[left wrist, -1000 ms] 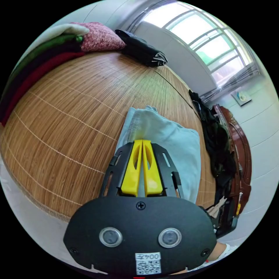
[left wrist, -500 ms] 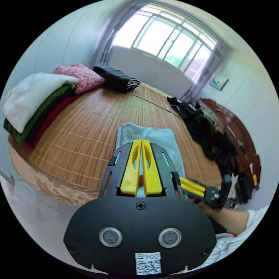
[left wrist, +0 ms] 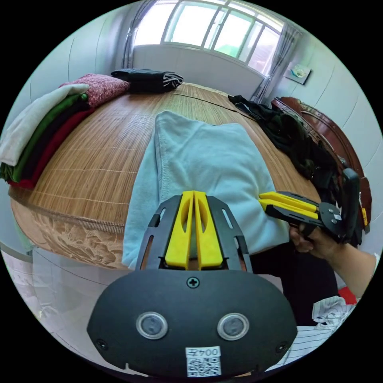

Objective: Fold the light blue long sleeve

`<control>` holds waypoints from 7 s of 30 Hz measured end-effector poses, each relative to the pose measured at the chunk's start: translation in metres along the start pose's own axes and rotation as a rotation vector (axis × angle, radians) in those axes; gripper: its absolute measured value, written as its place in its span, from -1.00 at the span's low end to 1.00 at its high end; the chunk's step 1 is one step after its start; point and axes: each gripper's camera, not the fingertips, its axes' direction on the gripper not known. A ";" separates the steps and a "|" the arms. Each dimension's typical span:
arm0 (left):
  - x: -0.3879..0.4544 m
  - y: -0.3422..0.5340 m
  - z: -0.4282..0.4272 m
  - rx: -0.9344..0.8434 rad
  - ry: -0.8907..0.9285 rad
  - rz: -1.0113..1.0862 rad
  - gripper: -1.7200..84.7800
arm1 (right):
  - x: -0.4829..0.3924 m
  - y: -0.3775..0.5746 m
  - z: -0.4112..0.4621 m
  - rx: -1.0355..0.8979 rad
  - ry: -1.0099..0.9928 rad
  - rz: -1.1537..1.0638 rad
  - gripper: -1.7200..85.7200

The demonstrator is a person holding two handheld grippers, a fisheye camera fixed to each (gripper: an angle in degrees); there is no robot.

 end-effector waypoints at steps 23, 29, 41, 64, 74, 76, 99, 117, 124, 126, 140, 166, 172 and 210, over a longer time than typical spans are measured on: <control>-0.112 0.021 -0.063 0.211 0.155 -0.117 -0.95 | 0.025 0.029 -0.060 0.165 -0.104 0.043 -0.92; -0.116 0.050 -0.018 0.080 0.037 -0.004 -0.95 | 0.012 0.066 -0.045 0.128 -0.107 -0.007 -0.82; -0.087 -0.093 -0.048 0.148 0.095 -0.116 -0.96 | -0.004 0.068 -0.040 0.124 -0.050 -0.039 -0.77; -0.075 -0.255 0.063 -0.131 -0.154 -0.091 -0.95 | 0.003 0.056 -0.020 0.109 -0.105 -0.006 -0.84; -0.133 -0.083 -0.198 0.160 -0.038 -0.260 -0.94 | 0.016 0.049 -0.047 0.178 -0.288 0.127 -0.80; -0.157 -0.006 -0.225 0.173 -0.035 -0.370 -0.94 | 0.003 0.052 -0.052 0.175 -0.259 0.102 -0.79; -0.059 0.125 -0.257 0.212 0.220 -0.342 -0.75 | -0.101 -0.217 0.021 0.068 -0.127 0.056 -0.65; 0.034 0.120 -0.312 0.250 0.054 -0.250 -0.90 | -0.100 -0.318 0.135 -0.100 0.086 0.162 -0.86; 0.047 0.103 -0.342 0.280 0.048 -0.230 -0.92 | -0.091 -0.302 0.081 0.154 0.143 0.237 -0.85; 0.041 0.095 -0.343 0.271 0.050 -0.244 -0.92 | -0.095 -0.305 0.087 0.166 0.190 0.227 -0.85; -0.017 0.079 -0.391 0.239 0.247 -0.477 -0.86 | -0.056 -0.255 0.048 0.318 0.100 0.069 -0.94; -0.065 -0.069 -0.395 0.095 0.617 -0.762 -0.89 | 0.069 0.095 0.003 0.128 -0.785 0.557 -0.53; -0.042 -0.139 -0.430 -0.015 0.524 -0.727 -0.92 | -0.039 0.062 -0.034 0.136 -0.189 0.100 -0.54; -0.015 -0.177 -0.432 -0.005 0.713 -0.661 -0.75 | -0.290 0.020 0.081 0.163 0.514 -0.684 -0.84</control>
